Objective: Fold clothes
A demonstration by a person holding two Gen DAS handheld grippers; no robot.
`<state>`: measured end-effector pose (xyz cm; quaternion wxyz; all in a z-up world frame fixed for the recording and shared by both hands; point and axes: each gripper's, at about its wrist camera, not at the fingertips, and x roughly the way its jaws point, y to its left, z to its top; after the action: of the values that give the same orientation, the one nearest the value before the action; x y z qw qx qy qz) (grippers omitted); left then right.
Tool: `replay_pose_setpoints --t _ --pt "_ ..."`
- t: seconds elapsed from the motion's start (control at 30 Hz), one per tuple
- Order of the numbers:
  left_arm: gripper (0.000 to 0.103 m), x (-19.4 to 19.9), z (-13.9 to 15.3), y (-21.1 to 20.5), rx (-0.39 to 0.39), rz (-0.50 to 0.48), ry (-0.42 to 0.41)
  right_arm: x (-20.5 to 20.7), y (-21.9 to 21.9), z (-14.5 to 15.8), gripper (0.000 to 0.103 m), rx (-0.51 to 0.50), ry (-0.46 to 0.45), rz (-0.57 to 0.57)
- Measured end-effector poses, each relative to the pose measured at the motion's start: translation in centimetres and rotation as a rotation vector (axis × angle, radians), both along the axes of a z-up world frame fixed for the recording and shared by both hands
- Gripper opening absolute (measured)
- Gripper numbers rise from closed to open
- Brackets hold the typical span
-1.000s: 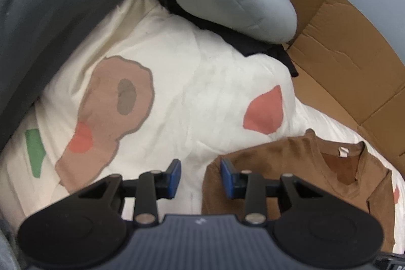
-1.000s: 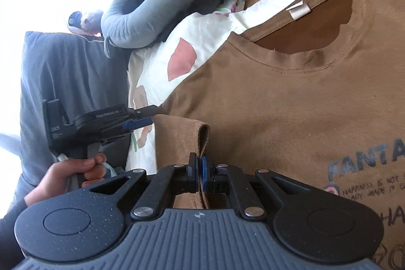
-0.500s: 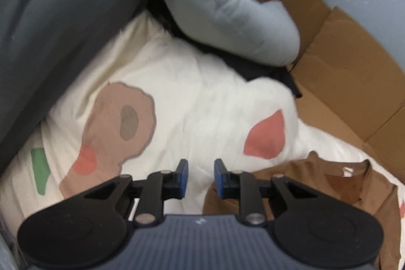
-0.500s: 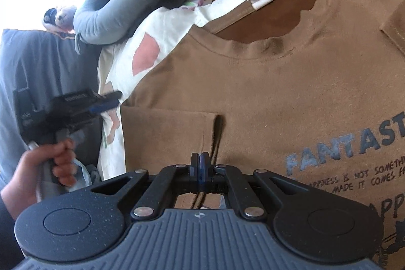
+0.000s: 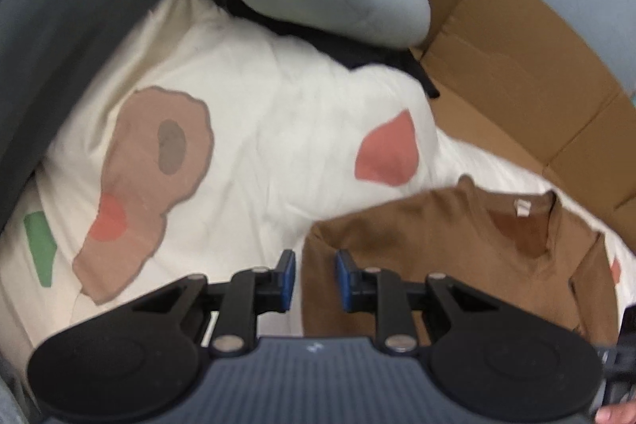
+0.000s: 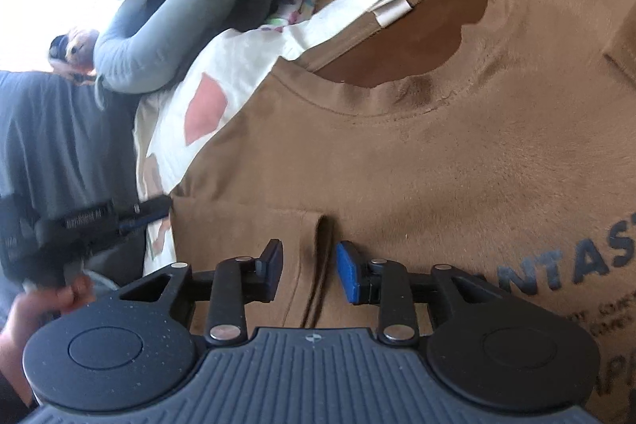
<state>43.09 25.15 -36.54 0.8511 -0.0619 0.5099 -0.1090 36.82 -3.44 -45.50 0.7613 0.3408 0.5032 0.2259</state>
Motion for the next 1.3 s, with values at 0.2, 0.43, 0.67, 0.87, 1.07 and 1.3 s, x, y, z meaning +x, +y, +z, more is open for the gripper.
replay_pose_setpoints --t 0.2,0.43,0.67,0.87,1.07,1.3 --pt "0.019 0.5 -0.4 -0.8 0.065 0.011 -0.02 0.8 0.6 0.1 0.0 -0.021 -0.001 -0.007" --pt "0.017 0.7 0.0 -1.6 0.103 0.055 -0.053 -0.5 -0.4 0.8 0.0 -0.064 -0.039 -0.031" --pt "0.027 -1.4 2.7 -1.2 0.1 0.03 -0.038 -1.0 -1.7 1.4 0.007 -0.064 -0.021 -0.064" --pt "0.031 -6.7 4.5 -1.2 0.098 -0.029 -0.018 -2.4 -1.5 3.0 0.033 -0.03 -0.022 -0.02" --pt "0.032 -11.5 5.1 -0.7 0.081 -0.046 -0.009 -4.2 -1.1 4.4 0.033 -0.014 -0.031 0.029" --pt "0.032 -16.1 4.2 -1.3 0.089 -0.133 -0.014 -6.8 -0.6 4.4 0.033 -0.004 0.022 0.083"
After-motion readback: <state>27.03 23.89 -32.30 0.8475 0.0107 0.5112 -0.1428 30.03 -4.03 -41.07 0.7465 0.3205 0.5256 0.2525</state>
